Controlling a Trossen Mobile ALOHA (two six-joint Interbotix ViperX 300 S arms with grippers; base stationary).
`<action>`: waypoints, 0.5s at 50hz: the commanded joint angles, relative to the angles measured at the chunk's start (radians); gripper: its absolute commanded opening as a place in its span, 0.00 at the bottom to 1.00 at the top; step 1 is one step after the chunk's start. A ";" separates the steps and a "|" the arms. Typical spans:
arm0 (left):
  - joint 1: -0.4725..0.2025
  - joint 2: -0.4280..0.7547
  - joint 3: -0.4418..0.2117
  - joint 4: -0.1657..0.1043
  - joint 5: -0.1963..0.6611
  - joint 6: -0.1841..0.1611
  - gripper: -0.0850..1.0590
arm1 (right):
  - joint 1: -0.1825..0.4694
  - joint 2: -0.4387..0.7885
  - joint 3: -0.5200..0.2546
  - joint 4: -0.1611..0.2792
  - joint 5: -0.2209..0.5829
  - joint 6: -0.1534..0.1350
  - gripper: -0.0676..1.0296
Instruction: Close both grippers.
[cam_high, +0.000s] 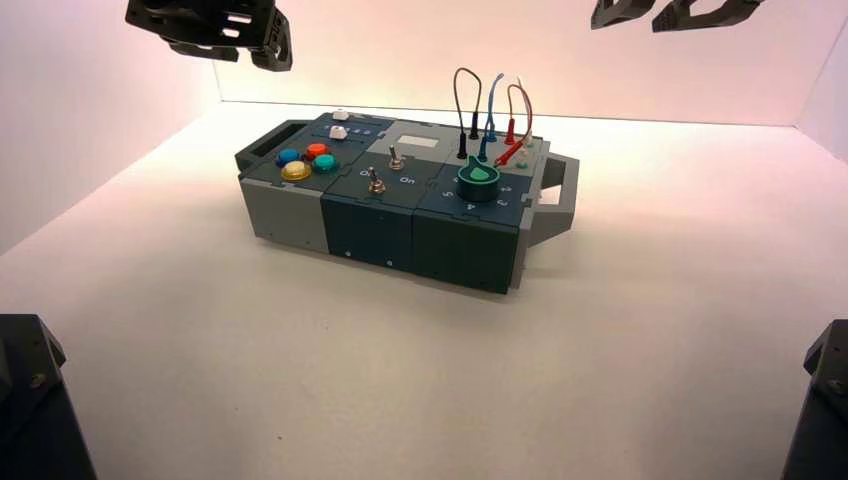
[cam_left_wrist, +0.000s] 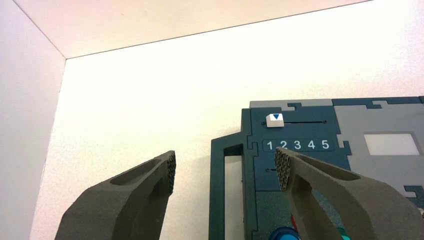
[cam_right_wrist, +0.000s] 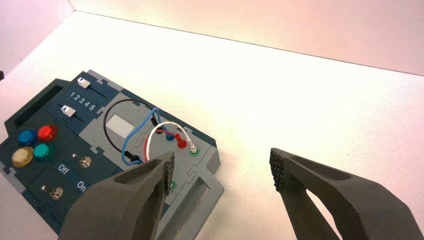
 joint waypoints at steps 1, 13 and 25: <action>0.006 -0.017 -0.020 0.003 0.003 0.005 0.97 | 0.006 -0.003 -0.018 0.009 0.009 0.011 0.96; 0.006 -0.020 -0.021 0.003 0.014 0.002 0.96 | 0.005 -0.003 -0.021 0.009 0.017 0.011 0.94; 0.002 -0.029 -0.021 0.003 0.023 0.002 0.78 | 0.005 -0.003 -0.023 0.009 0.034 0.009 0.68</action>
